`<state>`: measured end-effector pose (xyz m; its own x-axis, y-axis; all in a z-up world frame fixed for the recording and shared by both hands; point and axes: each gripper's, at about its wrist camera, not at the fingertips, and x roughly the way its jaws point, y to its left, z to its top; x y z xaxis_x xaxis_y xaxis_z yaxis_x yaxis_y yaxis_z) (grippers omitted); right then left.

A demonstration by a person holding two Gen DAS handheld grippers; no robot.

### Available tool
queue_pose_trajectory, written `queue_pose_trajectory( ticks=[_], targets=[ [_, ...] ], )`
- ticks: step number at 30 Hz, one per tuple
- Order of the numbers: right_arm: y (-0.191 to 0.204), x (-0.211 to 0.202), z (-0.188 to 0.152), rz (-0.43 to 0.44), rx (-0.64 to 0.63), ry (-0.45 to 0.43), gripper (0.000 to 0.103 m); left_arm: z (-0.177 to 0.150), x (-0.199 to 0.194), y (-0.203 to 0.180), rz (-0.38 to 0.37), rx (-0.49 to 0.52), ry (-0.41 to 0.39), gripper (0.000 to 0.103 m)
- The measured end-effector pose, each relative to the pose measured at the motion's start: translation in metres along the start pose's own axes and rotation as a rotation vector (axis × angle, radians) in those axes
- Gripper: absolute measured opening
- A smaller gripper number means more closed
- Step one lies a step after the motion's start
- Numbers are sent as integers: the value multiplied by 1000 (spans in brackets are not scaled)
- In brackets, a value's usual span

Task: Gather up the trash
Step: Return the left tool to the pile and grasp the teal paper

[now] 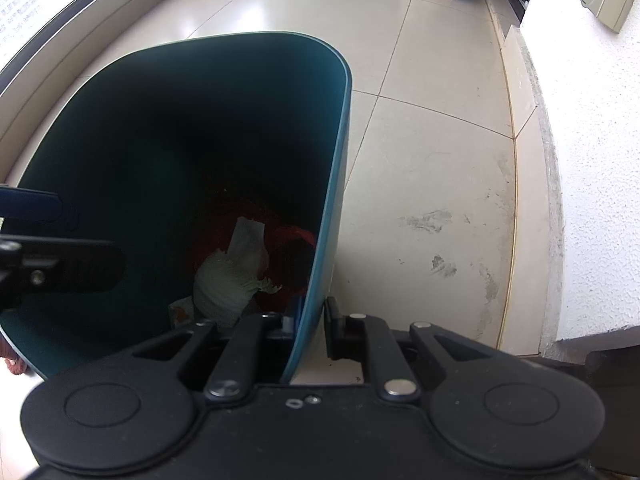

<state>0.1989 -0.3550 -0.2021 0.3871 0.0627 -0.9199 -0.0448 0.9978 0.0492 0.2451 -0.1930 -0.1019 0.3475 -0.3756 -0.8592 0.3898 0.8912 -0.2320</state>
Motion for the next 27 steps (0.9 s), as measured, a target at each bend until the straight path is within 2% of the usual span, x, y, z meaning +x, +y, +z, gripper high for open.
queue_pose_trajectory(
  ticks=[4,8,14,18,21,27],
  targets=[
    [2,-1,0,-9,-8,-1,11,-17,-31,11,10,-2,-65,100],
    [8,-1,1,-18,-21,8,11,-27,-47,37,40,-53,-104,100],
    [17,0,7,-21,-30,26,11,-31,-53,109,196,-188,-106,100],
    [29,8,10,-23,-72,38,11,-31,-43,167,343,-271,-79,100],
    [37,11,13,-35,-98,38,12,-35,-27,210,417,-305,-37,100],
    [38,12,14,-44,-104,39,11,-76,30,280,431,-403,150,100]
  ],
)
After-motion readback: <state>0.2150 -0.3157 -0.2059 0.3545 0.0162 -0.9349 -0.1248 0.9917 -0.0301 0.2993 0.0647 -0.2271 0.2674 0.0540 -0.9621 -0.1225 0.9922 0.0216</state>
